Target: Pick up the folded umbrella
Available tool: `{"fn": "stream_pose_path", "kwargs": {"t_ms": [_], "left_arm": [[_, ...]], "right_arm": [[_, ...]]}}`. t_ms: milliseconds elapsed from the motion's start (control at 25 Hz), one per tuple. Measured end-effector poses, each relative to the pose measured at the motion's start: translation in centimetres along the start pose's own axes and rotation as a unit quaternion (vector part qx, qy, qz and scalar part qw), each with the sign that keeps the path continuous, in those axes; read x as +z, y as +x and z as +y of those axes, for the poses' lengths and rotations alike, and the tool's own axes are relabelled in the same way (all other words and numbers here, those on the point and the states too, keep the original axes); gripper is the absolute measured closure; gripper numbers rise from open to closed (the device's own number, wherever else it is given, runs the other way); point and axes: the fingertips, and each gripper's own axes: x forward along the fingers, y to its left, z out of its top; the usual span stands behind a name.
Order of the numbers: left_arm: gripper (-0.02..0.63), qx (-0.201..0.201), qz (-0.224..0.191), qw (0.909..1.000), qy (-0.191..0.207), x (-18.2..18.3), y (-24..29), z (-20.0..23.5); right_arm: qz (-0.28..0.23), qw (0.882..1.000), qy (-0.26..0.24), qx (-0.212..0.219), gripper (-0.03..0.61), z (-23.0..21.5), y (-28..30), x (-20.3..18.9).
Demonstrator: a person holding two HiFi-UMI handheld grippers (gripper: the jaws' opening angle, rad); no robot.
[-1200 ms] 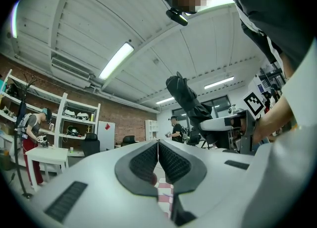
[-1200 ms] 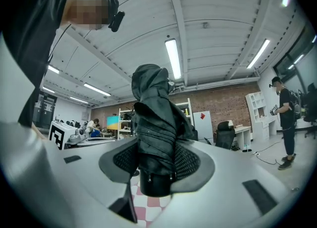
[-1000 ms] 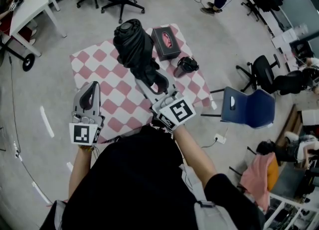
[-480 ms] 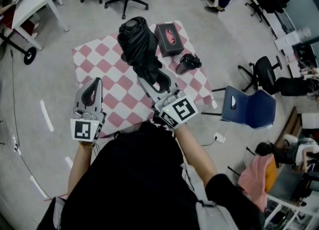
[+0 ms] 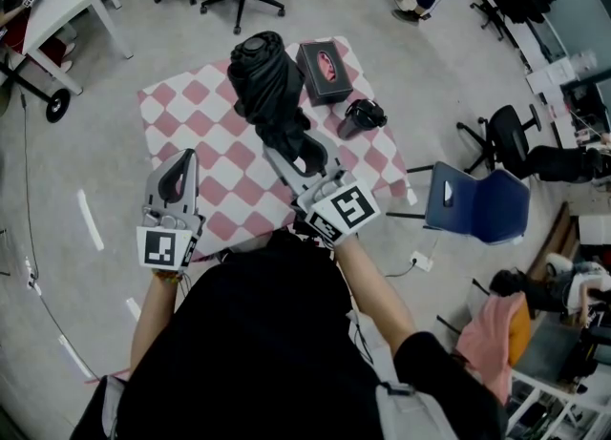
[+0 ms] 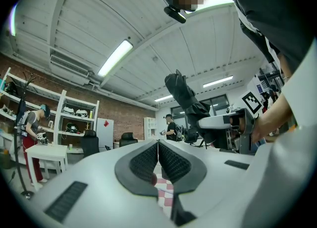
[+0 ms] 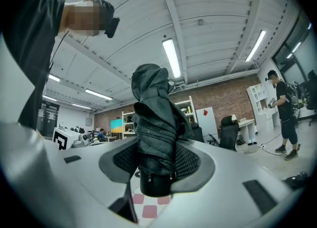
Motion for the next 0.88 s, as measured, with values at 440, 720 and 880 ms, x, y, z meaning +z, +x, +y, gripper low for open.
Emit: {"fn": "stream_pose_path", "kwargs": {"t_ms": [440,720,880], "left_arm": [[0.598,0.001,0.003,1.0000,0.003,-0.5,-0.6,-0.4],[0.598,0.002,0.002,1.0000,0.001,-0.4,-0.3,-0.6],[0.598,0.002,0.003,1.0000,0.004,-0.5,-0.6,-0.8]], "right_arm": [[0.007,1.000,0.003,0.005,0.397,0.7,-0.7,-1.0],[0.005,1.000,0.010,0.003,0.397,0.3,-0.8,-1.0],[0.009,1.000,0.007,0.004,0.397,0.4,-1.1,-1.2]]}}
